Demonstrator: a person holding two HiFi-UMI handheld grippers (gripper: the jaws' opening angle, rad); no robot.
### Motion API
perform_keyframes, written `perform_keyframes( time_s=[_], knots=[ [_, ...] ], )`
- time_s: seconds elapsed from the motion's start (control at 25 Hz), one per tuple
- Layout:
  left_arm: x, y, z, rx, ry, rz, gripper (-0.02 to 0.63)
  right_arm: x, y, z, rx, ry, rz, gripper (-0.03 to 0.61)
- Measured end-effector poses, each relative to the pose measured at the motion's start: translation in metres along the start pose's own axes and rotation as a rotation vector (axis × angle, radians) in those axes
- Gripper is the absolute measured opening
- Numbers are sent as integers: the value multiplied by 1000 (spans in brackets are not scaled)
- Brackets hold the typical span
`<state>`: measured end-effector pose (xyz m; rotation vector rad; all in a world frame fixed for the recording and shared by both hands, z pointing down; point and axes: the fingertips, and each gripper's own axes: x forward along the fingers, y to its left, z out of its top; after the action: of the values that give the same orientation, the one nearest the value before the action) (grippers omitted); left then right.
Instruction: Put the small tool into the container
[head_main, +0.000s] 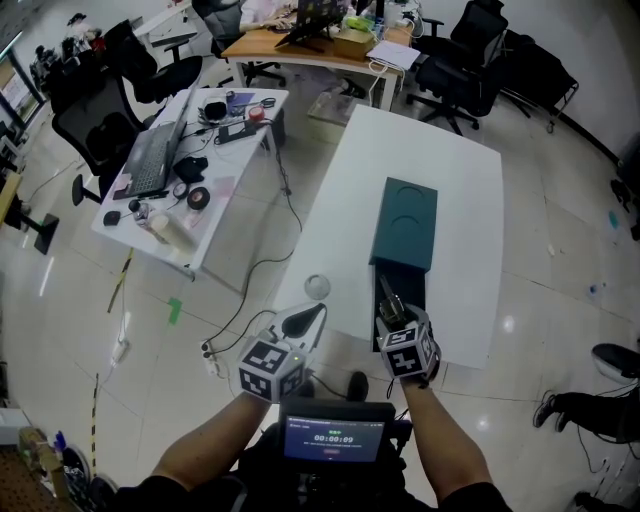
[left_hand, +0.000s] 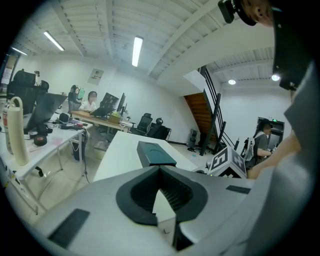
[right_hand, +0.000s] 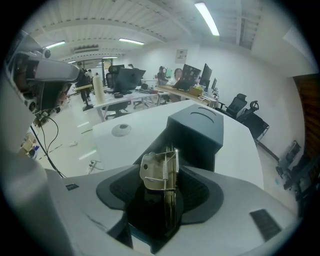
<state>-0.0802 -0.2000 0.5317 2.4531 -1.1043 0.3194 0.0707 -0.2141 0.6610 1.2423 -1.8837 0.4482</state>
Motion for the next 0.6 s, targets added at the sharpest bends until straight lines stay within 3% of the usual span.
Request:
perform_keyframes(
  time_s=[0.24, 0.6],
  knots=[
    [-11, 2, -2, -1, 1, 7, 14, -1, 11, -14, -54, 53, 16, 261],
    [-19, 4, -5, -4, 2, 23, 14, 2, -7, -12, -10, 37, -22, 233]
  ],
)
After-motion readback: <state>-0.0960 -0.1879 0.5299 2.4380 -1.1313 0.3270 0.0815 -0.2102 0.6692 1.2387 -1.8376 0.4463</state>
